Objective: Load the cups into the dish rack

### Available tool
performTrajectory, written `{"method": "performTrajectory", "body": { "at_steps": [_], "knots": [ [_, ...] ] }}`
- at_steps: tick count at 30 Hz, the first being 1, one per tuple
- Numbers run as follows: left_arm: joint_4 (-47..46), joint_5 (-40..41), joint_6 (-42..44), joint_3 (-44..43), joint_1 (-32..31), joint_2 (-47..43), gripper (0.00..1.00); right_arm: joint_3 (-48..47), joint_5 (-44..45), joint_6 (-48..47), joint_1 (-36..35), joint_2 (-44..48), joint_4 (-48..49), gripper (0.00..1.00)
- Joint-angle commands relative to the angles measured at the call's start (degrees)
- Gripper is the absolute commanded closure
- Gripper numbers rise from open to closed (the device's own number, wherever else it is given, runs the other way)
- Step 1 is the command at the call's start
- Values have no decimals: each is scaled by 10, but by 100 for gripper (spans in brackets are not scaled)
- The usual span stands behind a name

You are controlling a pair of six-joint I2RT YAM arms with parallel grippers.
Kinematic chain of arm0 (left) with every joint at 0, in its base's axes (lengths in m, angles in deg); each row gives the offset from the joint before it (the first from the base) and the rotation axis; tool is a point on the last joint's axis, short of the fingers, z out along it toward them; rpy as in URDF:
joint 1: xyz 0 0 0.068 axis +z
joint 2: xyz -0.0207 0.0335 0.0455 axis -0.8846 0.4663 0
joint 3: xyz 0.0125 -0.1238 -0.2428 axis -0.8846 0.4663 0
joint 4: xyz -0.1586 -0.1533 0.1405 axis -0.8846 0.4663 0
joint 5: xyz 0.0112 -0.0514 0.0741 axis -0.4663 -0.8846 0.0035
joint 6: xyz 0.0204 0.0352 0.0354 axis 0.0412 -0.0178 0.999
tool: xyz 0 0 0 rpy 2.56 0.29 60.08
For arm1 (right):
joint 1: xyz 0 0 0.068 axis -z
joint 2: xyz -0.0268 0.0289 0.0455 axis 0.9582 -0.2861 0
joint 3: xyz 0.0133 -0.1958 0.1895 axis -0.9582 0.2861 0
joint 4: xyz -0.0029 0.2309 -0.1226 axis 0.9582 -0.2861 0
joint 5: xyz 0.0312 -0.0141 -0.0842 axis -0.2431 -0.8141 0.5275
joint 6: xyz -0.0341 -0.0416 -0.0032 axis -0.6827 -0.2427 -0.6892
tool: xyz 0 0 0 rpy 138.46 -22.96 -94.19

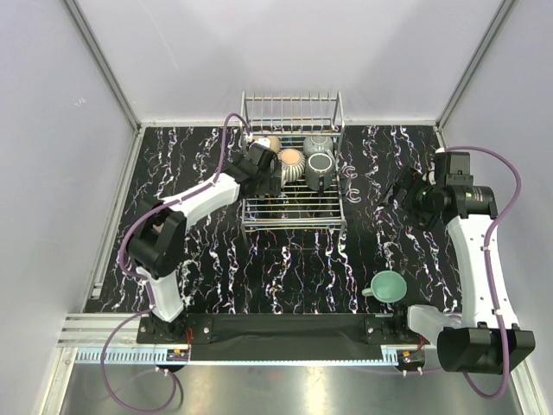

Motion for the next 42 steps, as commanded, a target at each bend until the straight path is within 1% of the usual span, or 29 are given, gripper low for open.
{"method": "performTrajectory", "body": {
  "at_steps": [1, 2, 3, 5, 6, 8, 9, 11, 12, 13, 14, 15, 16, 17, 19, 22, 26, 29, 31, 34, 37, 42],
  "knots": [
    [-26, 0, -13, 13, 4, -59, 11, -27, 45, 3, -3, 10, -26, 0],
    [-23, -6, -19, 17, 4, -69, 5, -29, 37, 17, -3, 8, -39, 0],
    [-18, -26, -25, 26, 4, -93, 1, -30, 24, 24, -3, 5, -48, 0],
    [-23, -49, -54, 70, 4, -129, 1, -23, -29, 51, -3, -1, -60, 0],
    [-43, -70, -65, 91, 3, -175, 1, -13, -40, 63, -3, 0, -60, 0],
    [-60, -83, -97, 149, 2, -222, 1, 21, -40, 88, -3, 13, -56, 0],
    [-56, -90, -106, 159, 2, -264, 1, 31, -33, 93, -3, 22, -59, 0],
    [-34, -94, -134, 182, -1, -300, 1, 56, -20, 106, -3, 34, -68, 0],
    [-26, -112, -174, 190, -2, -330, 1, 73, -20, 116, -3, 47, -74, 0],
    [-29, -131, -191, 200, -3, -344, 3, 83, -22, 126, -3, 53, -78, 0],
    [-45, -150, -209, 228, -5, -357, 6, 93, -34, 149, -3, 60, -79, 0],
    [-56, -193, -243, 242, -9, -377, 7, 113, -40, 159, -3, 73, -78, 1],
    [-67, -210, -257, 254, -10, -385, 7, 122, -44, 169, -3, 78, -80, 3],
    [-93, -221, -267, 270, -25, -394, 8, 130, -47, 193, -3, 81, -83, 4],
    [-115, -227, -285, 304, -47, -413, 7, 157, -35, 224, -3, 88, -85, 10],
    [-147, -238, -312, 344, -60, -433, 2, 193, 9, 243, -3, 84, -97, 11],
    [-206, -290, -341, 390, -60, -447, 1, 208, 46, 281, -3, 47, -119, 12],
    [-209, -295, -335, 396, -61, -458, 1, 214, 71, 308, -3, 25, -121, 12],
    [-212, -309, -306, 381, -62, -464, 1, 225, 88, 333, -3, 21, -115, 12],
    [-174, -305, -287, 363, -63, -472, 1, 258, 94, 372, -3, 28, -83, 12],
    [-162, -305, -307, 365, -62, -484, 1, 291, 99, 389, -3, 27, -55, 15],
    [-212, -357, -332, 385, -63, -486, 1, 318, 120, 391, -3, -2, -14, 18]
  ]
}}
